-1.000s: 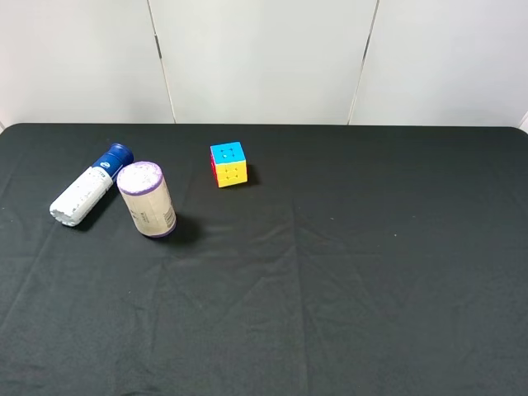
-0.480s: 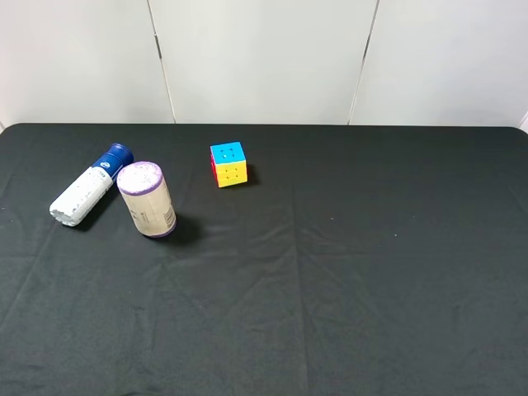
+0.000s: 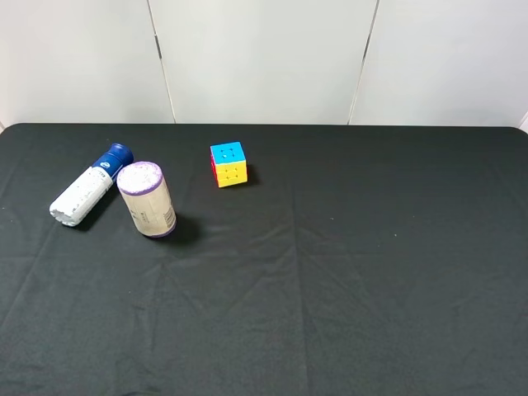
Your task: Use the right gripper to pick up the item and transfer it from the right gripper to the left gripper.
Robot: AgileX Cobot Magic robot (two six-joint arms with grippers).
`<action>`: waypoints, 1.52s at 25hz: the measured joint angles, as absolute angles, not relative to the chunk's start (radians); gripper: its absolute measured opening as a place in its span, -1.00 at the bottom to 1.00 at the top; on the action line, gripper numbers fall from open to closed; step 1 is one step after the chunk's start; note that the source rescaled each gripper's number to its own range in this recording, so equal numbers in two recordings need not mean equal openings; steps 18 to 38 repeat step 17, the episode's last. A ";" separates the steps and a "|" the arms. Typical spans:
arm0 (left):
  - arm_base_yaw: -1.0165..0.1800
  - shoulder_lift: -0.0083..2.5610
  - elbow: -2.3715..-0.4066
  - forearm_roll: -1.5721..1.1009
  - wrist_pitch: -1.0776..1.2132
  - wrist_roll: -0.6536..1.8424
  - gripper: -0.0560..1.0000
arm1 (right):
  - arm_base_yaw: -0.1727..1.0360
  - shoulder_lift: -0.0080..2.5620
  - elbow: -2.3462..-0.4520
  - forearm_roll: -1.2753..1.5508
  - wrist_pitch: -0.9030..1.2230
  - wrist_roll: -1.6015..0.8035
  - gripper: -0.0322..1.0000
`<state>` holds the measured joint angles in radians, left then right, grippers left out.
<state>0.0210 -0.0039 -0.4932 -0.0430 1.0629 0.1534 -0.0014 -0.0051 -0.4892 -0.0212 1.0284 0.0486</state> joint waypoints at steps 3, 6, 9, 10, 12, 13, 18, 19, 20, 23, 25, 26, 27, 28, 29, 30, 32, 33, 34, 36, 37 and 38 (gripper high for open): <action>0.021 -0.004 -0.493 -0.043 1.063 0.153 0.69 | -0.001 -0.005 -0.489 -0.021 1.028 0.049 1.00; 0.021 -0.004 -0.493 -0.043 1.063 0.153 0.68 | -0.001 -0.005 -0.489 -0.021 1.028 0.049 1.00; 0.021 -0.004 -0.493 -0.043 1.063 0.153 0.68 | -0.001 -0.005 -0.489 -0.021 1.028 0.049 1.00; 0.021 -0.004 -0.493 -0.043 1.063 0.153 0.68 | -0.001 -0.005 -0.489 -0.021 1.028 0.049 1.00; 0.021 -0.004 -0.493 -0.043 1.063 0.153 0.68 | -0.001 -0.005 -0.489 -0.021 1.028 0.049 1.00; 0.021 -0.004 -0.493 -0.043 1.063 0.153 0.67 | -0.001 -0.005 -0.489 -0.021 1.028 0.049 1.00; 0.021 -0.004 -0.493 -0.043 1.063 0.153 0.67 | -0.001 -0.005 -0.489 -0.021 1.028 0.049 1.00; 0.021 -0.004 -0.493 -0.043 1.063 0.153 0.67 | -0.001 -0.005 -0.489 -0.021 1.028 0.049 1.00; 0.021 -0.004 -0.493 -0.043 1.063 0.153 0.67 | -0.001 -0.005 -0.489 -0.021 1.028 0.049 1.00; 0.021 -0.004 -0.493 -0.043 1.063 0.153 0.67 | -0.001 -0.005 -0.489 -0.021 1.028 0.049 1.00; 0.021 -0.004 -0.493 -0.043 1.063 0.153 0.67 | -0.001 -0.005 -0.489 -0.021 1.028 0.049 1.00; 0.021 -0.004 -0.493 -0.043 1.063 0.153 0.67 | -0.001 -0.005 -0.489 -0.021 1.028 0.049 1.00; 0.021 -0.004 -0.493 -0.043 1.063 0.153 0.67 | -0.001 -0.005 -0.489 -0.021 1.028 0.049 1.00; 0.021 -0.004 -0.493 -0.043 1.063 0.153 0.67 | -0.001 -0.005 -0.489 -0.021 1.028 0.049 1.00; 0.021 -0.004 -0.493 -0.043 1.063 0.153 0.67 | -0.001 -0.005 -0.489 -0.021 1.028 0.049 1.00; 0.021 -0.004 -0.493 -0.043 1.063 0.153 0.67 | -0.001 -0.005 -0.489 -0.021 1.028 0.049 1.00; 0.021 -0.004 -0.493 -0.043 1.063 0.153 0.67 | -0.001 -0.005 -0.489 -0.021 1.028 0.049 1.00; 0.021 -0.004 -0.493 -0.043 1.063 0.153 0.67 | -0.001 -0.005 -0.489 -0.021 1.028 0.049 1.00; 0.021 -0.004 -0.493 -0.043 1.063 0.153 0.67 | -0.001 -0.005 -0.489 -0.021 1.028 0.049 1.00; 0.021 -0.004 -0.493 -0.043 1.063 0.153 0.67 | -0.001 -0.005 -0.489 -0.021 1.028 0.049 1.00; 0.021 -0.004 -0.493 -0.043 1.063 0.153 0.67 | -0.001 -0.005 -0.489 -0.021 1.028 0.049 1.00; 0.021 -0.004 -0.493 -0.043 1.063 0.153 0.67 | -0.001 -0.005 -0.489 -0.021 1.028 0.049 1.00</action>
